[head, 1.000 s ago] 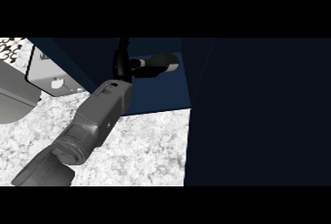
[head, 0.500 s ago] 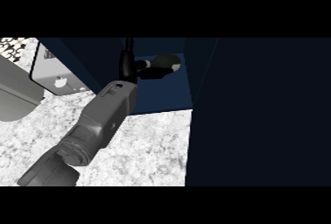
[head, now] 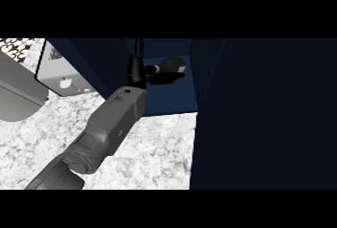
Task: Pick up the wine, place it into the cabinet and close the cabinet
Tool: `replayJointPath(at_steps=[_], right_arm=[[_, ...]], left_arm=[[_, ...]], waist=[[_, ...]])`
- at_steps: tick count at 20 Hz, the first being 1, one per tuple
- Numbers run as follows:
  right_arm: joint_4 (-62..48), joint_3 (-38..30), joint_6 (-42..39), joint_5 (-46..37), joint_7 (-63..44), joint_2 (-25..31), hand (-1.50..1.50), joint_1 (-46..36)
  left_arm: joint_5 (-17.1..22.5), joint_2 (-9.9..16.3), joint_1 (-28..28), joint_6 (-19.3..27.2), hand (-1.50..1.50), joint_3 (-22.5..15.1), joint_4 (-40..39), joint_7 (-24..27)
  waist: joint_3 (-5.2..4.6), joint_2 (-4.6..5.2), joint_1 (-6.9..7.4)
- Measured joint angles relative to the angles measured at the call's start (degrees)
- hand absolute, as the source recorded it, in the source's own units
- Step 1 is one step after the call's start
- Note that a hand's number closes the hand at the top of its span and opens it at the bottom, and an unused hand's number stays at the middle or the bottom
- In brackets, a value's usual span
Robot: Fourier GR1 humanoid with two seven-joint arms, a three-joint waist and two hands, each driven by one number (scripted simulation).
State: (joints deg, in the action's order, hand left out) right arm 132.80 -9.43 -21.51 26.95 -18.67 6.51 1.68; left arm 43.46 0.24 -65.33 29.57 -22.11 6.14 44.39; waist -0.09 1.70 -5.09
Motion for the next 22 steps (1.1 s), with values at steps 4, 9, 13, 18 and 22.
replayJointPath(at_steps=[4, 9, 13, 18, 22], right_arm=[[0.3, 0.7, 1.0, -0.7, -0.7, -0.3, -1.50, -0.6], [1.0, 1.0, 0.5, -0.9, -0.8, -0.4, -1.50, 1.5], [1.2, -0.2, 0.8, -0.8, -0.7, -0.1, -1.50, 2.6], [1.4, -1.3, 1.0, -1.2, -0.6, 0.2, -1.50, 3.7], [1.5, -2.5, 0.5, -1.1, 0.4, 0.3, -1.50, 5.2]], left_arm=[[0.5, -0.1, 2.6, -0.3, -1.50, -1.0, 5.2, 1.2], [2.5, -0.2, 7.9, 2.0, -1.50, -5.0, 14.5, 1.2], [3.6, -0.2, 12.6, 5.7, -1.50, -9.3, 23.3, 0.0], [3.4, -0.2, 20.1, 9.7, -1.50, -13.8, 35.2, -1.3], [2.2, 0.7, 27.1, 11.6, -1.50, -17.1, 46.2, -2.6]], waist=[[0.02, -0.45, 0.37], [0.05, -1.06, 1.13], [0.08, -1.53, 2.70], [0.09, -1.85, 4.11], [0.10, -2.02, 4.85]])
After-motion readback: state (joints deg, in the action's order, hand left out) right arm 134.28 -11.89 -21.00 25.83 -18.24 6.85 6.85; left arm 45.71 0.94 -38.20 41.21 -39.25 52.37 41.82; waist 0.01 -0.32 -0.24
